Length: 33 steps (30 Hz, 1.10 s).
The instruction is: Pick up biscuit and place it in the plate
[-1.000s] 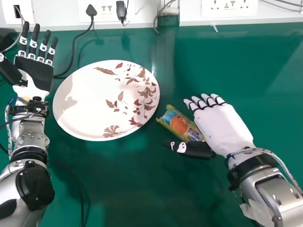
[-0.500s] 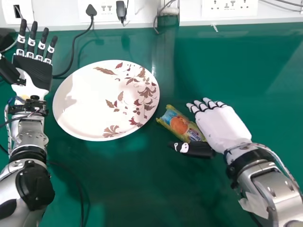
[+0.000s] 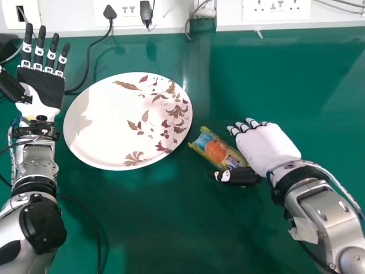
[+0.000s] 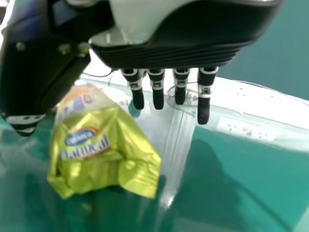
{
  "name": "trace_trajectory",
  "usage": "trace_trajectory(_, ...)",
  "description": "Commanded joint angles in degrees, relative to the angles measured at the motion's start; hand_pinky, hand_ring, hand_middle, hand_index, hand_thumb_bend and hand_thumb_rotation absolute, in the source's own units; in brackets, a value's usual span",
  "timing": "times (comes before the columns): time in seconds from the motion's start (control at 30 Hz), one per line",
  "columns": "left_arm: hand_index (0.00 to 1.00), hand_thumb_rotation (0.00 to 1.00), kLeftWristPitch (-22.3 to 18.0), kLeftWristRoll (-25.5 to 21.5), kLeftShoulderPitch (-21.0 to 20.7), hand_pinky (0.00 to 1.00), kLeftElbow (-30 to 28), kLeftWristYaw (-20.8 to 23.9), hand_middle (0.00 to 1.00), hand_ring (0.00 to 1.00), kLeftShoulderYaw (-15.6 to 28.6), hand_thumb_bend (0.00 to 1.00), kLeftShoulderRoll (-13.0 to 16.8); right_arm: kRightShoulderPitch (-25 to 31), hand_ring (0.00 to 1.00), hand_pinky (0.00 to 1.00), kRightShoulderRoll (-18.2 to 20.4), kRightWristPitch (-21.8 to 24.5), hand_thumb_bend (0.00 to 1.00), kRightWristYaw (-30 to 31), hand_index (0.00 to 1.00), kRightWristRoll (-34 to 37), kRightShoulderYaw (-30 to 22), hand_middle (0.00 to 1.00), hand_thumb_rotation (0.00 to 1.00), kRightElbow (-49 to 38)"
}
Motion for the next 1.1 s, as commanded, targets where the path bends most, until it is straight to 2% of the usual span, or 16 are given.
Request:
trace_trajectory(0.0, 0.88, 0.58, 0.75, -1.06, -0.11, 0.66, -1.3, -0.82, 0.86, 0.77, 0.21, 0.94, -0.67, -0.91, 1.0, 0.8, -0.76, -0.47, 1.0, -0.12, 1.0, -0.44, 0.61, 1.0, 0.58, 0.84)
trace_trajectory(0.07, 0.87, 0.57, 1.17, -1.27, -0.07, 0.66, -1.77, -0.51, 0.86, 0.76, 0.32, 0.94, -0.86, -1.17, 1.0, 0.79, -0.95, -0.55, 1.0, -0.09, 1.0, -0.33, 0.79, 1.0, 0.58, 1.42)
trace_trajectory(0.2, 0.86, 0.61, 2.16, -1.79, 0.19, 0.63, -2.83, -0.67, 0.86, 0.76, 0.4, 0.93, -1.25, -1.49, 1.0, 0.78, -1.24, -0.5, 1.0, 0.16, 1.0, -0.49, 1.14, 1.0, 0.56, 2.29)
trace_trajectory(0.37, 0.86, 0.55, 3.09, -2.83, 0.38, 0.62, -4.29, -0.75, 0.86, 0.74, 0.23, 0.92, -1.84, -2.26, 1.0, 0.75, -1.71, -0.52, 1.0, 2.24, 1.0, -0.28, 1.59, 1.0, 0.55, 3.14)
trace_trajectory(0.5, 0.87, 0.57, 3.03, -3.03, 0.65, 0.6, -5.75, -0.09, 0.87, 0.74, 0.12, 0.89, -2.47, -2.42, 0.99, 0.72, -2.16, -0.76, 0.98, 3.39, 1.0, -0.95, 2.45, 1.0, 0.55, 3.16)
trace_trajectory(0.57, 0.87, 0.58, 2.8, -2.93, 0.83, 0.62, -6.46, 0.23, 0.88, 0.75, 0.01, 0.84, -2.83, -2.31, 0.99, 0.71, -2.11, -0.62, 0.97, 3.7, 1.0, -0.67, 2.79, 1.0, 0.56, 3.08)
trace_trajectory(0.7, 0.88, 0.64, 3.01, -2.79, 1.27, 0.66, -7.76, 0.1, 0.88, 0.78, -0.22, 0.74, -3.29, -1.96, 0.98, 0.7, -1.71, -0.17, 0.97, 4.06, 1.0, -0.19, 3.29, 1.0, 0.55, 3.21)
trace_trajectory(0.77, 0.89, 0.71, 3.37, -2.98, 1.36, 0.64, -7.89, -0.31, 0.88, 0.77, -0.08, 0.7, -3.25, -1.99, 0.98, 0.7, -2.0, -0.48, 0.97, 3.83, 1.0, -0.95, 3.85, 1.0, 0.54, 3.48)
trace_trajectory(1.0, 0.89, 0.88, 3.59, -3.13, 1.8, 0.61, -9.12, -0.13, 0.86, 0.76, -0.12, 0.63, -3.71, -1.65, 0.96, 0.66, -1.96, -0.61, 0.95, 1.72, 1.0, -0.47, 4.74, 1.0, 0.53, 4.83)
trace_trajectory(1.07, 0.89, 0.88, 3.35, -2.9, 1.88, 0.61, -9.38, 0.21, 0.87, 0.76, -0.24, 0.61, -3.85, -1.65, 0.95, 0.65, -2.03, -0.61, 0.95, 1.69, 1.0, -0.09, 4.9, 1.0, 0.52, 4.99)
